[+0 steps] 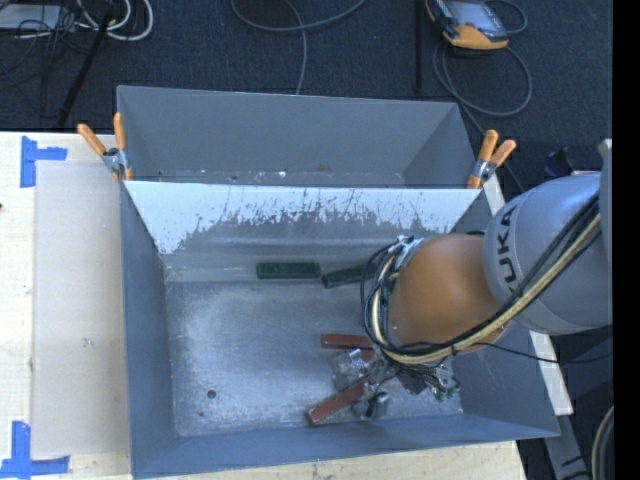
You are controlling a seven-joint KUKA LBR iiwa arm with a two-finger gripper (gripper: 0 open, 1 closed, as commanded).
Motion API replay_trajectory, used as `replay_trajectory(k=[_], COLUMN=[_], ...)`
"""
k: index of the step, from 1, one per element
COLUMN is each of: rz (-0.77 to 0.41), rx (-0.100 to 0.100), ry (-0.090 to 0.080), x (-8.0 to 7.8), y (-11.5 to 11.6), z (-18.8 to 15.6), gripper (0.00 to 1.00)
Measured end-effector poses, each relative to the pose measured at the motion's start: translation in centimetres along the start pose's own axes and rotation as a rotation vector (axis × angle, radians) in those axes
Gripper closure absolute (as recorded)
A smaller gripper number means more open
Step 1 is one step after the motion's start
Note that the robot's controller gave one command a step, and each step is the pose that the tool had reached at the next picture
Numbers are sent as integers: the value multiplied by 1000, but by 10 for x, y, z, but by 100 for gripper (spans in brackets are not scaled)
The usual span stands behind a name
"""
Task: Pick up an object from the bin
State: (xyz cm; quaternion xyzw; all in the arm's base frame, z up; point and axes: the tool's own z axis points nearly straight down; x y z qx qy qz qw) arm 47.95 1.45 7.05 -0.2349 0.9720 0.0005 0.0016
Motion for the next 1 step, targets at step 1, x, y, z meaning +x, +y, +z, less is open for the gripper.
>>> replay_trajectory(k=[1], rz=[-20], rx=[4], ry=[-3], x=[10], y=[-22], z=[-150], gripper=[100])
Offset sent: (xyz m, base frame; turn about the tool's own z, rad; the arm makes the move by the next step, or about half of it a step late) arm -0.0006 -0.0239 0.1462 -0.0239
